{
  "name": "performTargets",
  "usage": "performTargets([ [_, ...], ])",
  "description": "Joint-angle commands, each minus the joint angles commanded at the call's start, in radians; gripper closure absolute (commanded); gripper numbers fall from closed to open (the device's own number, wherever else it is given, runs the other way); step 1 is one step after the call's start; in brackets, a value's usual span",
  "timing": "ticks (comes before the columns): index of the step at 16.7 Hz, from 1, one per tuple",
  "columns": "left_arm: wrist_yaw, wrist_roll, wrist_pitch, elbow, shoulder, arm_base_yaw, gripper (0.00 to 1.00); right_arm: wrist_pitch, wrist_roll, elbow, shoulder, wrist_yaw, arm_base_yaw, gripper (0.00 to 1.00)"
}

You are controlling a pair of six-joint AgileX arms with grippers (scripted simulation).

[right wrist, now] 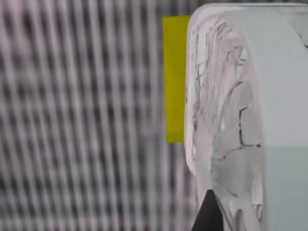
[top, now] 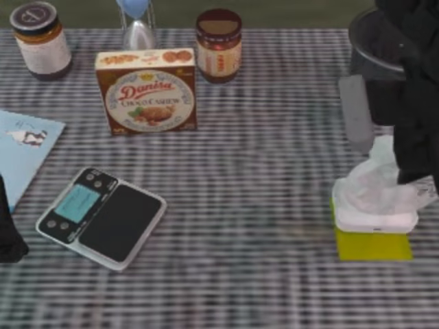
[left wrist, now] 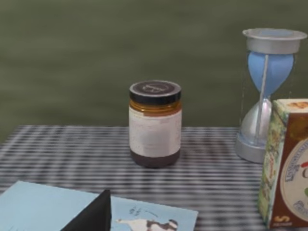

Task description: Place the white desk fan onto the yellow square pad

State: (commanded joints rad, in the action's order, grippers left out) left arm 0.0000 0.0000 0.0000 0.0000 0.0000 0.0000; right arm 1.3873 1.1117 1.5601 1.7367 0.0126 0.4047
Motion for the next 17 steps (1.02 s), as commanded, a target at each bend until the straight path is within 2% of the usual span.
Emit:
performTargets([
  [3,0.0,0.0,0.0,0.0,0.0,0.0,0.0,-0.01,0.063,-0.04,-0.026,0.003,-0.018,1.0],
  [8,0.0,0.0,0.0,0.0,0.0,0.0,0.0,-0.012,0.061,-0.042,-0.023,0.002,-0.013,1.0],
  [13,0.0,0.0,0.0,0.0,0.0,0.0,0.0,-0.129,0.063,-0.146,-0.016,0.003,-0.02,1.0],
  [17,0.0,0.0,0.0,0.0,0.0,0.0,0.0,-0.146,0.065,-0.163,-0.013,0.003,-0.02,1.0],
])
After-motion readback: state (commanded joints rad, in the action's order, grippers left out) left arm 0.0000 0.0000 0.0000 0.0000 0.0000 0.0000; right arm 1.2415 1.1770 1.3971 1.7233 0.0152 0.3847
